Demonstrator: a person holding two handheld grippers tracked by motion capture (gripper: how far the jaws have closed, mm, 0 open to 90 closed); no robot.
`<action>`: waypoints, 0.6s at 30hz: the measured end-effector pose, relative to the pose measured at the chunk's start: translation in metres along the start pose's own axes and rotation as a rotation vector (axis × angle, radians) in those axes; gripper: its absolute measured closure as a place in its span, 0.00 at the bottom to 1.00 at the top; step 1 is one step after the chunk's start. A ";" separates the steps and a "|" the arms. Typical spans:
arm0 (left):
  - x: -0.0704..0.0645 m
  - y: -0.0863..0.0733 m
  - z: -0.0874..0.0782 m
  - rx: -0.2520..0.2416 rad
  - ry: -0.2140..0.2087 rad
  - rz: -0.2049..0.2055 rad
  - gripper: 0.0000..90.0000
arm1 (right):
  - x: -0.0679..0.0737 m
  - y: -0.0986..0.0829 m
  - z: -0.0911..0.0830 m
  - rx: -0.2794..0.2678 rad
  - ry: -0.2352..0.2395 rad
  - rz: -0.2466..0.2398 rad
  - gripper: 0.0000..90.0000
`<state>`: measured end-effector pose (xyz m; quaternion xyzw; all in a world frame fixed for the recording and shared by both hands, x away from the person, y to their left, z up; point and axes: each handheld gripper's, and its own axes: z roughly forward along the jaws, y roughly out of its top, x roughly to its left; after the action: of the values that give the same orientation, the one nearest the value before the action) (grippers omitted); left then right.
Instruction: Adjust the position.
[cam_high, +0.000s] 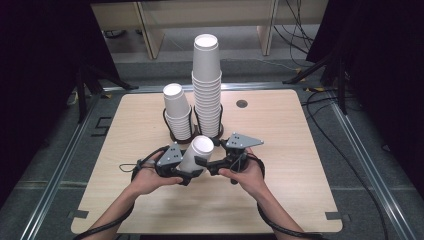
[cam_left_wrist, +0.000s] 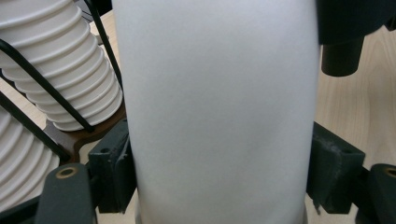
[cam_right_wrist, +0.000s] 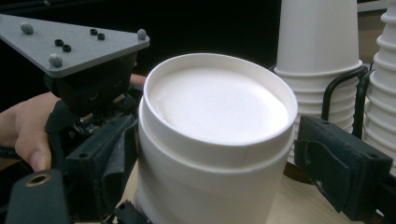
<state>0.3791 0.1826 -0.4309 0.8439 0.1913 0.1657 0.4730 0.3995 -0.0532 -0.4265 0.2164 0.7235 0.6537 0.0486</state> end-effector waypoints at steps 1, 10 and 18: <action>0.000 0.000 0.000 0.000 0.000 0.000 0.26 | 0.000 0.000 0.000 0.000 0.000 0.000 0.16; 0.005 0.002 -0.003 0.044 -0.021 0.044 0.26 | -0.002 -0.001 -0.005 0.012 -0.005 -0.017 0.17; 0.006 0.005 -0.006 0.087 -0.031 0.086 0.26 | -0.002 -0.001 -0.008 0.025 -0.002 -0.012 0.16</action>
<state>0.3827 0.1873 -0.4232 0.8735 0.1545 0.1642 0.4315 0.3979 -0.0610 -0.4269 0.2130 0.7330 0.6440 0.0504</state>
